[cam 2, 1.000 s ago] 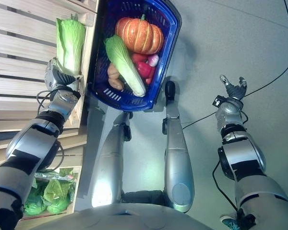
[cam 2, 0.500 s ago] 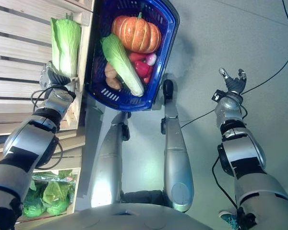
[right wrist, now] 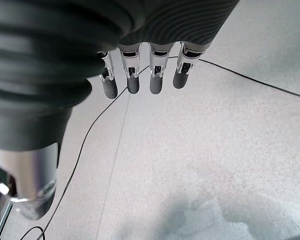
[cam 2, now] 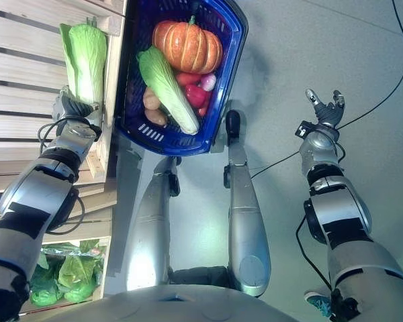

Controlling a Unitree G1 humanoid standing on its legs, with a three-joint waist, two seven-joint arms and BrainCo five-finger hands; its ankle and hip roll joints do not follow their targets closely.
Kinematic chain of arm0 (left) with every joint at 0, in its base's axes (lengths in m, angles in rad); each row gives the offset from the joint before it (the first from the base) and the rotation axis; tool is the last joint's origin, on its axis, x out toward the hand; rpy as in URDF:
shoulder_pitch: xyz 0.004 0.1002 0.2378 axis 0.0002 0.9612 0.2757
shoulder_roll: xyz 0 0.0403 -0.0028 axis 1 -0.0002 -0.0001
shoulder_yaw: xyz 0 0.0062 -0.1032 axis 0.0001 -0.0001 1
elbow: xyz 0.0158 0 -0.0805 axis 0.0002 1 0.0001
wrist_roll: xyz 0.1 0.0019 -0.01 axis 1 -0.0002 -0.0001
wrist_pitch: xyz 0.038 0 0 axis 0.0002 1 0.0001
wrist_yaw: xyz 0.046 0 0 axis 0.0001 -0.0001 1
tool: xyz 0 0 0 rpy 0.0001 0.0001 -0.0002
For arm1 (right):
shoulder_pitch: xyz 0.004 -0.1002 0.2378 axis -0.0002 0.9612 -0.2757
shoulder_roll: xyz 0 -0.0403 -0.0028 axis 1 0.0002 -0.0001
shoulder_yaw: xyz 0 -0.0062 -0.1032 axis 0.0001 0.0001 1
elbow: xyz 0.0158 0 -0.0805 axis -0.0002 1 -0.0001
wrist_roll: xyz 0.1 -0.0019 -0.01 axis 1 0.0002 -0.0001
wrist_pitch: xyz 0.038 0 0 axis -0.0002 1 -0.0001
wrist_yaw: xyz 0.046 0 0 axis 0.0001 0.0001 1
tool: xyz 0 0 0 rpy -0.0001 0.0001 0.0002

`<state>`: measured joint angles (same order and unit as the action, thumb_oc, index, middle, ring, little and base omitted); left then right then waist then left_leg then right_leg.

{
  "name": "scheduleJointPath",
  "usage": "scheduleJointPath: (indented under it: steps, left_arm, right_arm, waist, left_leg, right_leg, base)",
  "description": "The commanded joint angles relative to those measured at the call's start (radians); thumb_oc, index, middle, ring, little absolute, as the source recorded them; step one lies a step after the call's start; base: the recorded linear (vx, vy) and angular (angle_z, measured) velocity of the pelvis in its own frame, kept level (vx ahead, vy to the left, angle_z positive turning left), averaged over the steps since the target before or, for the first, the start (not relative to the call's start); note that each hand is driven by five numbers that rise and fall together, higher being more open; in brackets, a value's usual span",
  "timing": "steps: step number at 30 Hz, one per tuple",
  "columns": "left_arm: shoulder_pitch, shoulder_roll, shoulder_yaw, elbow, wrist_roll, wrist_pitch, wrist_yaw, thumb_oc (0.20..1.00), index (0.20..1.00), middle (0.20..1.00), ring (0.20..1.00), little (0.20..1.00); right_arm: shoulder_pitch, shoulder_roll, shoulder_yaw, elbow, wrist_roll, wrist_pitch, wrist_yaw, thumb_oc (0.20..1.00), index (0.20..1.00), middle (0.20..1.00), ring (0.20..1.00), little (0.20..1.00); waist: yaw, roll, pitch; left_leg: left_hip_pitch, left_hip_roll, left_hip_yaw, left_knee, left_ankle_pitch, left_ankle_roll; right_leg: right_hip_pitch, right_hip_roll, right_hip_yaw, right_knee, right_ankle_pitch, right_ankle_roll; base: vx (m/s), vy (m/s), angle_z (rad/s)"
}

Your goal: Pick up fruits and vegetables into the basket

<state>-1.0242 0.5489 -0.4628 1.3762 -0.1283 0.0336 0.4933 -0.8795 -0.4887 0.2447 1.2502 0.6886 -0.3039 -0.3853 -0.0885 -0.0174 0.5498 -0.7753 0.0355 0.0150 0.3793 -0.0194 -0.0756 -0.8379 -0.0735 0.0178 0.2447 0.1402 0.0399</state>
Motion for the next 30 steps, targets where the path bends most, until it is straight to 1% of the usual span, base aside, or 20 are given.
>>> scheduleJointPath:
  steps: [1,4,7,9,10,13,17,19,22,23,25,28,30]
  left_arm:
    - [0.015,-0.018,0.057,0.057,-0.065,-0.019,-0.041,0.200,0.200,0.200,0.200,0.200]
    - [0.021,-0.020,0.067,0.058,-0.103,-0.040,-0.049,0.200,0.200,0.200,0.200,0.200]
    - [0.033,-0.021,0.085,0.054,-0.156,-0.081,-0.047,0.200,0.200,0.200,0.200,0.200]
    - [0.045,-0.022,0.105,0.041,-0.195,-0.141,-0.027,0.200,0.200,0.200,0.200,0.200]
    - [0.048,-0.022,0.108,0.039,-0.200,-0.151,-0.024,0.200,0.200,0.200,0.200,0.200]
    - [0.081,-0.015,0.145,-0.026,-0.240,-0.234,0.005,0.200,0.200,0.200,0.200,0.200]
    - [0.126,-0.011,0.178,-0.115,-0.250,-0.301,0.047,0.200,0.200,0.200,0.200,0.200]
    - [0.157,-0.018,0.197,-0.176,-0.237,-0.340,0.080,0.200,0.200,0.200,0.200,0.200]
    - [0.178,-0.027,0.201,-0.240,-0.197,-0.361,0.115,0.200,0.200,0.200,0.200,0.200]
    - [0.202,-0.037,0.191,-0.305,-0.128,-0.381,0.153,0.200,0.200,0.200,0.200,0.200]
    - [0.231,-0.041,0.177,-0.398,-0.078,-0.393,0.182,0.200,0.200,0.200,0.200,0.200]
    - [0.272,-0.045,0.153,-0.534,0.013,-0.407,0.216,0.200,0.200,0.200,0.200,0.200]
    - [0.285,-0.043,0.139,-0.580,0.052,-0.414,0.223,0.200,0.200,0.200,0.200,0.200]
  right_arm:
    - [0.035,0.011,0.012,-0.023,0.036,-0.052,0.003,1.000,1.000,1.000,1.000,1.000]
    - [0.036,0.018,0.016,-0.028,0.038,-0.061,0.011,1.000,1.000,1.000,1.000,1.000]
    - [0.039,0.021,0.021,-0.037,0.035,-0.078,0.028,1.000,1.000,1.000,1.000,1.000]
    - [0.043,0.025,0.027,-0.054,0.039,-0.093,0.046,1.000,1.000,1.000,1.000,1.000]
    - [0.044,0.025,0.028,-0.058,0.040,-0.096,0.050,1.000,1.000,1.000,1.000,1.000]
    - [0.060,0.028,0.038,-0.117,0.047,-0.117,0.075,1.000,1.000,1.000,1.000,1.000]
    - [0.080,0.035,0.039,-0.184,0.054,-0.135,0.080,1.000,1.000,1.000,1.000,1.000]
    - [0.093,0.044,0.038,-0.227,0.048,-0.150,0.081,1.000,1.000,1.000,1.000,1.000]
    - [0.102,0.052,0.040,-0.278,0.049,-0.154,0.075,1.000,1.000,1.000,1.000,1.000]
    - [0.119,0.057,0.043,-0.334,0.063,-0.148,0.087,1.000,1.000,1.000,1.000,1.000]
    - [0.147,0.059,0.049,-0.415,0.101,-0.133,0.137,1.000,1.000,1.000,1.000,1.000]
    - [0.196,0.066,0.060,-0.526,0.171,-0.112,0.250,1.000,1.000,1.000,1.000,1.000]
    - [0.214,0.066,0.067,-0.571,0.186,-0.107,0.275,1.000,1.000,1.000,1.000,1.000]
  waist:
    - [-0.002,0.003,-0.030]
    - [-0.001,0.003,-0.030]
    - [0.001,0.006,-0.030]
    - [0.003,0.009,-0.030]
    - [0.003,0.009,-0.030]
    - [0.007,0.016,-0.030]
    - [0.015,0.028,-0.030]
    - [0.021,0.035,-0.030]
    - [0.024,0.040,-0.030]
    - [0.027,0.042,-0.030]
    - [0.030,0.044,-0.030]
    - [0.037,0.043,-0.030]
    - [0.040,0.042,-0.030]
  left_leg:
    - [-0.014,-0.042,0.018,-0.101,0.053,0.008]
    - [-0.012,-0.042,0.016,-0.104,0.054,0.007]
    - [-0.009,-0.042,0.014,-0.104,0.054,0.006]
    - [-0.005,-0.044,0.011,-0.105,0.055,0.005]
    - [-0.004,-0.044,0.011,-0.105,0.055,0.005]
    - [0.001,-0.047,0.006,-0.107,0.056,0.002]
    - [0.006,-0.052,-0.002,-0.114,0.059,0.000]
    - [0.012,-0.054,-0.007,-0.123,0.062,-0.001]
    - [0.010,-0.055,-0.008,-0.133,0.071,0.000]
    - [0.017,-0.056,-0.009,-0.134,0.067,-0.001]
    - [0.017,-0.056,-0.009,-0.134,0.068,-0.002]
    - [0.017,-0.056,-0.010,-0.136,0.072,-0.002]
    - [0.017,-0.057,-0.010,-0.135,0.073,-0.002]
  right_leg:
    - [0.022,0.064,-0.064,0.081,-0.146,0.021]
    - [0.024,0.064,-0.064,0.079,-0.145,0.021]
    - [0.027,0.063,-0.064,0.082,-0.147,0.021]
    - [0.029,0.063,-0.064,0.084,-0.149,0.021]
    - [0.029,0.063,-0.064,0.084,-0.149,0.021]
    - [0.036,0.062,-0.064,0.081,-0.151,0.021]
    - [0.041,0.060,-0.066,0.077,-0.152,0.020]
    - [0.049,0.059,-0.067,0.071,-0.155,0.020]
    - [0.048,0.059,-0.070,0.062,-0.147,0.018]
    - [0.056,0.059,-0.071,0.063,-0.154,0.017]
    - [0.058,0.058,-0.074,0.065,-0.154,0.015]
    - [0.061,0.057,-0.079,0.066,-0.153,0.015]
    - [0.063,0.056,-0.081,0.067,-0.152,0.016]
  base:
    - [0.00,0.000,0.00]
    - [0.00,0.000,0.00]
    - [0.00,0.000,0.00]
    - [0.00,0.000,0.00]
    - [0.00,0.000,0.00]
    - [0.00,-0.021,0.00]
    - [0.00,-0.017,0.00]
    - [0.00,0.000,0.00]
    - [0.00,0.000,0.00]
    - [0.00,0.000,0.00]
    - [0.00,0.000,0.00]
    - [0.00,0.000,0.00]
    - [0.00,-0.013,0.02]
